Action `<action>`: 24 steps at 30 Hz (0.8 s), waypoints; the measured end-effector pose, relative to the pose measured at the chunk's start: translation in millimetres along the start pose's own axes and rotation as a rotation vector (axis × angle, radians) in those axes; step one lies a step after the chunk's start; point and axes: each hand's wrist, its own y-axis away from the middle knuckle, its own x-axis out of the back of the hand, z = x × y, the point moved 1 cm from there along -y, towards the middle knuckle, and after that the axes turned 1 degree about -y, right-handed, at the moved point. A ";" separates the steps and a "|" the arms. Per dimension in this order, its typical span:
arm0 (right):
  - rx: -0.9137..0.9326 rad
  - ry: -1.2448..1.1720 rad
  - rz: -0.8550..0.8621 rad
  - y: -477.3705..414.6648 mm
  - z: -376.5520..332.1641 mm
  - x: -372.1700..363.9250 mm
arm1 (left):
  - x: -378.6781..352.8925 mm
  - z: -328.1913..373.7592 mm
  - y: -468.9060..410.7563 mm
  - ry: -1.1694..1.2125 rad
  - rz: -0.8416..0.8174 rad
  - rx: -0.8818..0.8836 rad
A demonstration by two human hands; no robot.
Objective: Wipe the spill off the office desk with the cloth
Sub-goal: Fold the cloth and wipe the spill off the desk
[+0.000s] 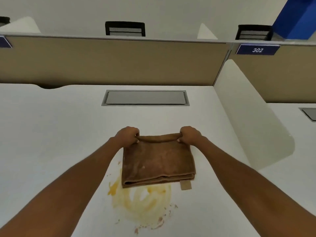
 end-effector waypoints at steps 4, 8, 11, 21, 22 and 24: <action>0.039 0.125 0.387 -13.9 -18.2 -28.5 | -12.6 -17.9 -2.7 0.054 0.170 0.045; 0.148 0.007 0.366 1.0 -65.9 -65.5 | -27.1 -44.5 41.6 0.105 0.346 0.030; 0.107 0.021 0.299 7.9 -95.1 -91.0 | -39.5 -69.8 84.3 0.050 0.390 0.044; 0.132 0.124 0.311 10.4 -121.6 -120.2 | -77.5 -111.7 156.4 -0.077 0.222 0.198; 0.156 0.123 0.312 11.2 -124.9 -121.6 | -79.2 -112.4 155.7 -0.077 0.216 0.203; 0.203 0.126 0.323 12.8 -132.5 -124.1 | -82.8 -112.9 154.7 -0.095 0.205 0.209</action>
